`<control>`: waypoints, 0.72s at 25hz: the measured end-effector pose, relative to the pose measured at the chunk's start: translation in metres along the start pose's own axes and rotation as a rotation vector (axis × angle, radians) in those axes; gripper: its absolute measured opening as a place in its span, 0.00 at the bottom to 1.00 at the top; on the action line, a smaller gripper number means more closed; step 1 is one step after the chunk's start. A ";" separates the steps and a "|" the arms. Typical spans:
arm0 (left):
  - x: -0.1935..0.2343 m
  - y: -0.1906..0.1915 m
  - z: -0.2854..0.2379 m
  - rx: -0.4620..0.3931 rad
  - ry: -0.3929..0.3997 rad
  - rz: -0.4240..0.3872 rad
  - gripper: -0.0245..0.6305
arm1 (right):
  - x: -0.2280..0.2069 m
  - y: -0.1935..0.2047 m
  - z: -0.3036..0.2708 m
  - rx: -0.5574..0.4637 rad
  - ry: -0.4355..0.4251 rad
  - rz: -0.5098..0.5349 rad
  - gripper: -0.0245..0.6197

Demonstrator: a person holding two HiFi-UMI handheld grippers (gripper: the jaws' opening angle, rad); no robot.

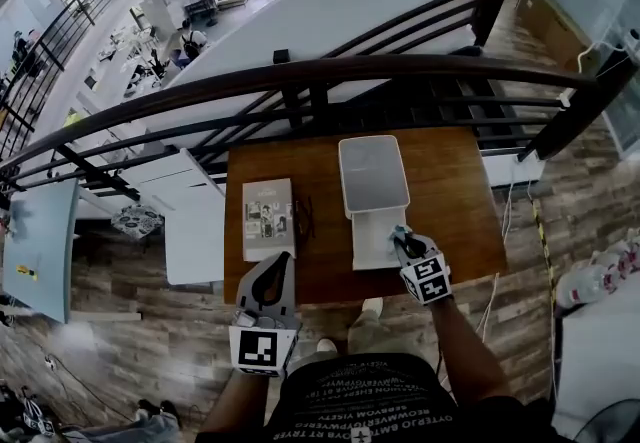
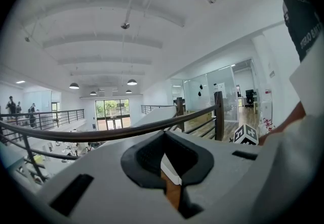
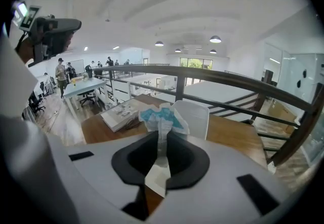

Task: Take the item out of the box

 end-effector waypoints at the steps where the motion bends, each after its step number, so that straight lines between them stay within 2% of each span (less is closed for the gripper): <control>1: 0.000 0.000 0.003 -0.004 0.001 0.005 0.04 | 0.003 -0.003 0.007 -0.015 0.005 -0.001 0.09; 8: -0.003 -0.005 0.022 -0.020 0.011 0.009 0.04 | 0.022 -0.028 0.054 -0.134 0.029 -0.001 0.08; 18: -0.005 -0.015 0.042 -0.053 0.022 0.003 0.04 | 0.046 -0.089 0.128 -0.318 0.044 0.035 0.08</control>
Point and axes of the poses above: the fingertips, and each gripper's own axes: z backward along the fingers, x to its left, y out of its underside, the point moved 5 cm from there along z, backward along the fingers, and after that the axes turned 1 degree about z, right-handed, at the moved point
